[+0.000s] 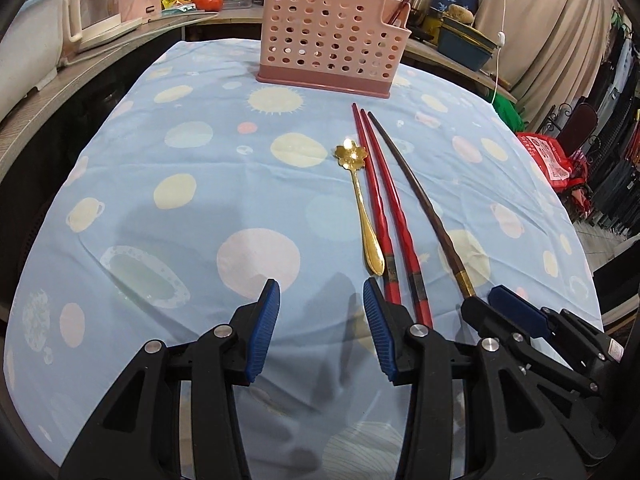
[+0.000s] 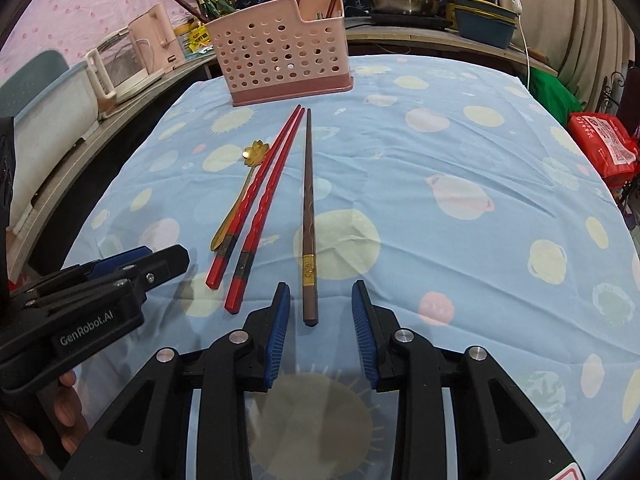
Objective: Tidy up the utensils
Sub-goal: 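Move both tools back down toward the remaining chopsticks, then grasp a dark brown chopstick with the right tool while the left tool grasps a red chopstick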
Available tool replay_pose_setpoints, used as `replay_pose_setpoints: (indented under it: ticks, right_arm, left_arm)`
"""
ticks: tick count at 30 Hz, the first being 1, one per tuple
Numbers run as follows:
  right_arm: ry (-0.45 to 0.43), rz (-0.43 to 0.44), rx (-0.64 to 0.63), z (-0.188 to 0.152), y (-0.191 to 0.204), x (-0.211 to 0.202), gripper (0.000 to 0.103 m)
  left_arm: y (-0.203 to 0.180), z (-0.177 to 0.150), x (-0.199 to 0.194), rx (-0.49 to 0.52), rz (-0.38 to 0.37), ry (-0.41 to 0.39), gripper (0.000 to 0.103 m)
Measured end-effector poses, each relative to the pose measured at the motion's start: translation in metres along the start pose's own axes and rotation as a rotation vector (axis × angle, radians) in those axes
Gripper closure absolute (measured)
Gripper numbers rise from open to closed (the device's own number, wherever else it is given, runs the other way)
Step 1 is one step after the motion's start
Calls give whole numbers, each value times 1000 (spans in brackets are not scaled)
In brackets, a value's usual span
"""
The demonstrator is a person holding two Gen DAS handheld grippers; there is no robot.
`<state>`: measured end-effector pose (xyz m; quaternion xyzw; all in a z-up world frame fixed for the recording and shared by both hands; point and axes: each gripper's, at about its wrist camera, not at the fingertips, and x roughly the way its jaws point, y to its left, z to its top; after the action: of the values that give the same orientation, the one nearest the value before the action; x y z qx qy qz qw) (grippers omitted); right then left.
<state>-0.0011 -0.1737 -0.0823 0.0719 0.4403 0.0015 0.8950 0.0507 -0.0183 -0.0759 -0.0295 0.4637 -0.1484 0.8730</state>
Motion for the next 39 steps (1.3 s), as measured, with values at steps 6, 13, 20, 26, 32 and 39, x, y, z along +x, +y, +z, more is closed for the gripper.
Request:
replay_pose_setpoints:
  ticks: [6,13,20,26,32,39]
  right_arm:
    - [-3,-15,-17,2,2,5,85]
    - [-3,-14,-26,3,2,6,95]
    - [-6,-7,-3,3,-4,2,95]
    - [-3,-4,9,3,-7,2,95]
    - [-2,-3,9,2,-6,3,95]
    - [-3,-3,9,2,-5,3,95]
  left_arm:
    - [-5,-2,2,9,-13,5,62]
    - [-11,-1,3,18,-35,10,62]
    - [-22,1,9,38,-48,14,62]
    - [-26,3,15,53,-39,7,69]
    - [-27,4,17,65,-34,2,73]
    - [-31,2,19,88,-34,-3,88]
